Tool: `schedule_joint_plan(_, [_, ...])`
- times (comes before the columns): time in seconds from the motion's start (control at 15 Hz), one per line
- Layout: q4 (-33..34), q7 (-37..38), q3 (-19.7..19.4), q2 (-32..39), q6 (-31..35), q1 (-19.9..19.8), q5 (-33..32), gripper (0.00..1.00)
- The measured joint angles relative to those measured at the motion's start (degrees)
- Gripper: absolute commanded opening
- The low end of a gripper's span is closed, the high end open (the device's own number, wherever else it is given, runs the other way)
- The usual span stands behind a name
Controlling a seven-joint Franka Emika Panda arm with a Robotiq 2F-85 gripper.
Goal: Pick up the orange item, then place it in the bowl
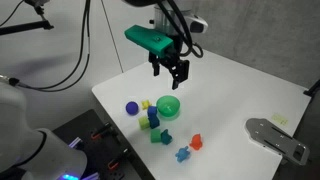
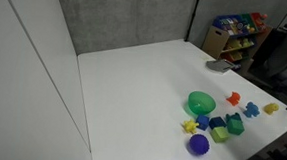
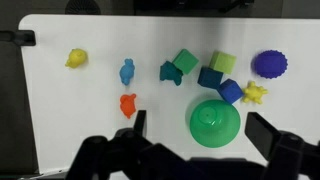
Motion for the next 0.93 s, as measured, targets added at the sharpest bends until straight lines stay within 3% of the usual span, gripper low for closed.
schedule_joint_plan(0.47, [0.0, 0.6, 0.3, 0.2, 0.7, 0.0, 0.0, 1.00])
schedule_joint_plan(0.93, [0.6, 7.0, 2.4, 6.0, 10.0, 0.0, 0.0, 1.00])
